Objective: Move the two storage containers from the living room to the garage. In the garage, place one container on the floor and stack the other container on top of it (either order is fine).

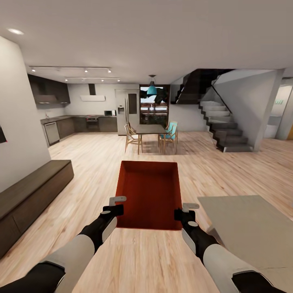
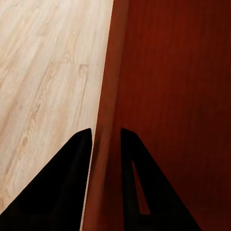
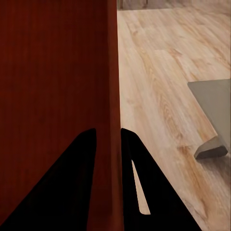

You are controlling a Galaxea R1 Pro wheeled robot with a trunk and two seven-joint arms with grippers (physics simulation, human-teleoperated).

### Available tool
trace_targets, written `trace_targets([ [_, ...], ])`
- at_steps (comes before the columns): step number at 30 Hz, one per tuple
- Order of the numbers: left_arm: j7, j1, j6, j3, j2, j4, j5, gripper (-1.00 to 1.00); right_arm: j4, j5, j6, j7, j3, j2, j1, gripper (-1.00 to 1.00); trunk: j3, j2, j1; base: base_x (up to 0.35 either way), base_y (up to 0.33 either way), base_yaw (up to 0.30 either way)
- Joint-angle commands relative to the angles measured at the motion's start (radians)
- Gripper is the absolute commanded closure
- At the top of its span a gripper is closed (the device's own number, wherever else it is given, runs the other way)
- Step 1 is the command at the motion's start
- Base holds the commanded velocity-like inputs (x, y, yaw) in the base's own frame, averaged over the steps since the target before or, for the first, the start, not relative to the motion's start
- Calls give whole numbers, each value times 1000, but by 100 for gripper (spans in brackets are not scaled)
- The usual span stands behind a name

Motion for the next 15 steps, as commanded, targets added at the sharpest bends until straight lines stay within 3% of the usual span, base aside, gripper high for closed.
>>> trace_targets([
  [1,40,0,7,-4,17,25,4,100,-3,4,-6,-92,-21,-1,-2,100,-1,-1,1,326,0,0],
  [15,40,0,7,-4,21,24,4,100,-3,4,-6,-91,-21,-2,-2,100,-1,-1,1,326,0,0],
])
